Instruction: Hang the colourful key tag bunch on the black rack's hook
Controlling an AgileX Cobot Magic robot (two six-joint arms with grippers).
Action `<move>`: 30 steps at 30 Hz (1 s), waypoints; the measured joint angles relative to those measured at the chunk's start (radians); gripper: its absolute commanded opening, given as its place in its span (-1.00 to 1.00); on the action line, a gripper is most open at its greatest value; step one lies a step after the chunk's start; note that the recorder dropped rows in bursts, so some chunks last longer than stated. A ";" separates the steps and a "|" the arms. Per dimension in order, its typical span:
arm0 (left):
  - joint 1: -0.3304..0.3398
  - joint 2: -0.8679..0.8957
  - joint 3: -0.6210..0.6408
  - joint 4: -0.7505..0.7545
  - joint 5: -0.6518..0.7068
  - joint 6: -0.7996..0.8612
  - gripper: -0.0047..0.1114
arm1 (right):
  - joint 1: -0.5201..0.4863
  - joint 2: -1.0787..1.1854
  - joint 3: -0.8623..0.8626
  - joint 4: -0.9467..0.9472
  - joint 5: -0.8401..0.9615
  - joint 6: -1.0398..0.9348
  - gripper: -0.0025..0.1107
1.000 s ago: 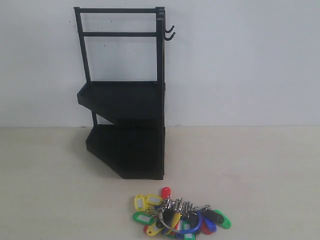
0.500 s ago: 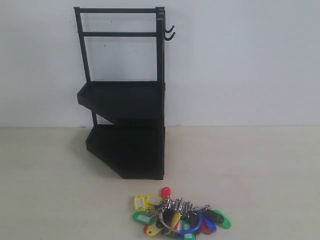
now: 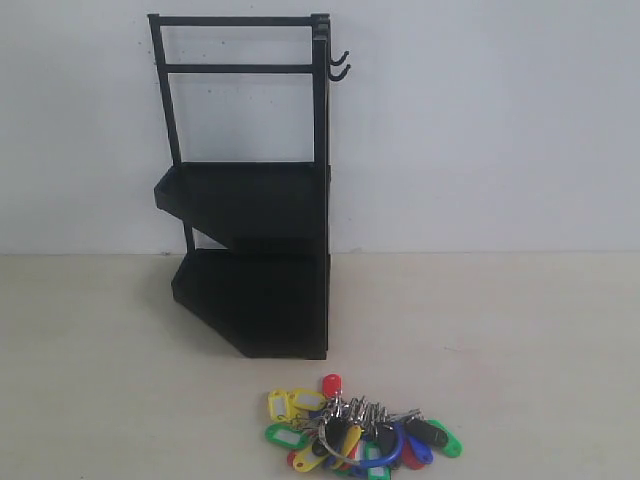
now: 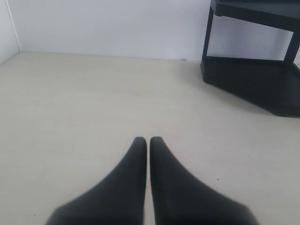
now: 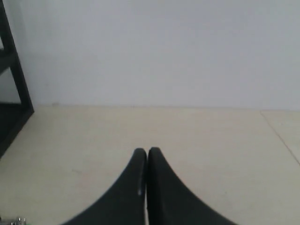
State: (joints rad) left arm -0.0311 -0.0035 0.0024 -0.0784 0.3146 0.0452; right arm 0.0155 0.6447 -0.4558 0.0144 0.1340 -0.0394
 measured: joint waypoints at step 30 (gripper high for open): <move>0.000 0.000 0.000 0.000 0.000 0.000 -0.84 | 0.667 1.079 -0.668 0.000 0.496 -0.745 -0.64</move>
State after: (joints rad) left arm -0.0311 -0.0035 0.0024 -0.0784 0.3146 0.0452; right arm 0.6821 1.7239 -1.1239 0.0145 0.6302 -0.7846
